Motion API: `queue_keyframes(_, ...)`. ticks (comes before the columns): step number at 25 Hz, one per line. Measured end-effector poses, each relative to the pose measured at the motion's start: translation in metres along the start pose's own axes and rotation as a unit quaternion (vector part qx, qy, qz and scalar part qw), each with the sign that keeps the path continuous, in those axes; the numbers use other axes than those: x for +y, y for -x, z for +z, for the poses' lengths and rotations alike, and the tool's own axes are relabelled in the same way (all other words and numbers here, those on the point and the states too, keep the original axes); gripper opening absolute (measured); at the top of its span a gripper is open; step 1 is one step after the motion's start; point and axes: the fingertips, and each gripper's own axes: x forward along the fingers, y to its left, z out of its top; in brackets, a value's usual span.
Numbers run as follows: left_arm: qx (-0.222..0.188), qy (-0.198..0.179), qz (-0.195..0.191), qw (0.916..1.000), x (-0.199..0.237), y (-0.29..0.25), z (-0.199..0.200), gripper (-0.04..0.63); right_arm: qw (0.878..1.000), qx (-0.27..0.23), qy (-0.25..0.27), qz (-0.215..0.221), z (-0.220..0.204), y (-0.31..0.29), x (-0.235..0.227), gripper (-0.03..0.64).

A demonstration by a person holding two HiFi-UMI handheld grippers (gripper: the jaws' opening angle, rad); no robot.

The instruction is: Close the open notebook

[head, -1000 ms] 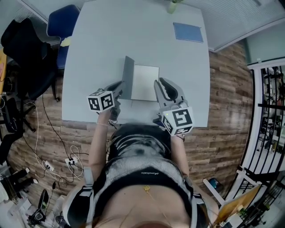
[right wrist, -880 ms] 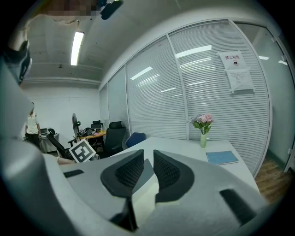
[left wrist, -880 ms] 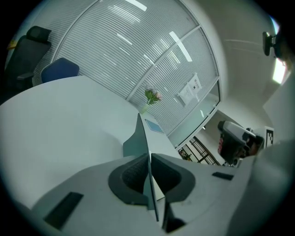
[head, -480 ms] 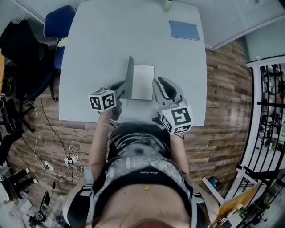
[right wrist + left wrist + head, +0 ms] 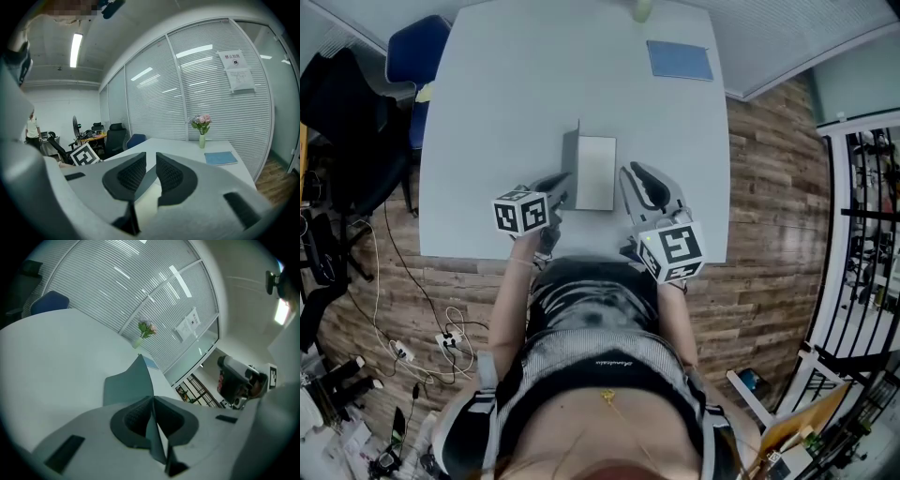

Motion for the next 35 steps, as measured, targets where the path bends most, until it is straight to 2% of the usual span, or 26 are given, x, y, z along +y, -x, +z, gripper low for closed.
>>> queue_keyframes(18, 0.046, -0.001, -0.007, 0.9989, -0.015, -0.037, -0.026, 0.020, 1.000, 0.016, -0.009, -0.010, -0.013, 0.007, -0.024, 0.067)
queue_keyframes(35, 0.093, -0.015, 0.033, 0.9950, -0.020, -0.075, -0.057, 0.023, 1.000, 0.028, -0.007, 0.004, -0.023, 0.015, -0.038, 0.067)
